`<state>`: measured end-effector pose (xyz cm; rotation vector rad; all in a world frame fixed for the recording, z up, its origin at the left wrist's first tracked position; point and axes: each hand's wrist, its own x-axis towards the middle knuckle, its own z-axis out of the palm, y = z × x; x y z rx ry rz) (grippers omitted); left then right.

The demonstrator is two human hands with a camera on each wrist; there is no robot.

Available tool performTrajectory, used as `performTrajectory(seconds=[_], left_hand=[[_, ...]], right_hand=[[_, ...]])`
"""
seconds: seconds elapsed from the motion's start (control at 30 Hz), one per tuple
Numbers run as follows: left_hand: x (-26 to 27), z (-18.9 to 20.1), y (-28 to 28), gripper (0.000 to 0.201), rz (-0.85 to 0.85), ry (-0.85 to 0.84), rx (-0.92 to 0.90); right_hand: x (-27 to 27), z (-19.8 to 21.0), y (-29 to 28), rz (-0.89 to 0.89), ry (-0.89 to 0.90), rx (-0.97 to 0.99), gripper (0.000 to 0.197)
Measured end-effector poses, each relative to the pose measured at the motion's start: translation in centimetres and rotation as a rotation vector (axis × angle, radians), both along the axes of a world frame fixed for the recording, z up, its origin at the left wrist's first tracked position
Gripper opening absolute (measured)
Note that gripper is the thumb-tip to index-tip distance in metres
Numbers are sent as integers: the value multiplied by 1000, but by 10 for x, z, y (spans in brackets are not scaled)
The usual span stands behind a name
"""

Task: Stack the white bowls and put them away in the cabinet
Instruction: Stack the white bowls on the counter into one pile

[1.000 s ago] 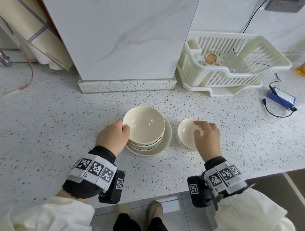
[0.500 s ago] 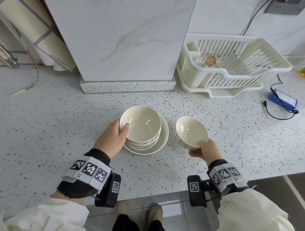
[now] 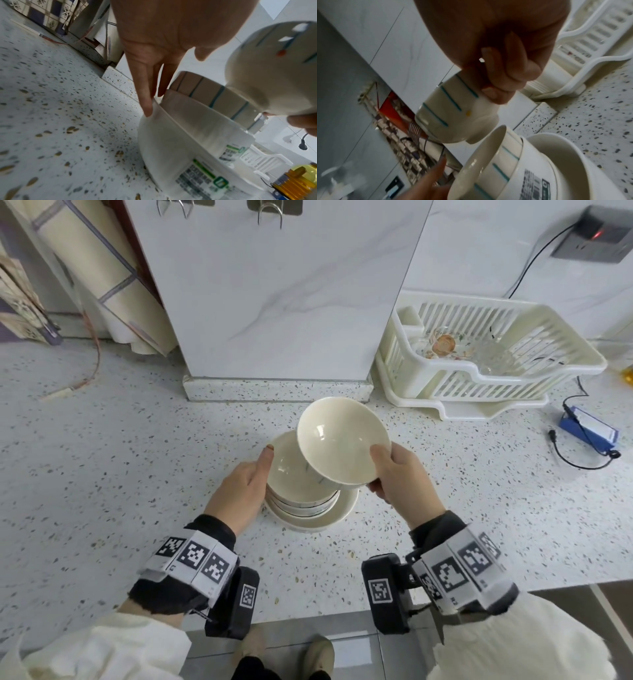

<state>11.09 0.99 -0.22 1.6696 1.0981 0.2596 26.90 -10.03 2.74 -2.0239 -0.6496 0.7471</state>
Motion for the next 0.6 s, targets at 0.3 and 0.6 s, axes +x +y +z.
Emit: performTrajectory(seconds=[0.3, 0.6], left_hand=[[-8, 0, 4, 73, -57, -116, -48], [-4, -1, 7, 31, -63, -137, 31]], right_hand=[[-22, -18, 22, 124, -275, -152, 24], [-25, -26, 27, 93, -314, -187, 29]])
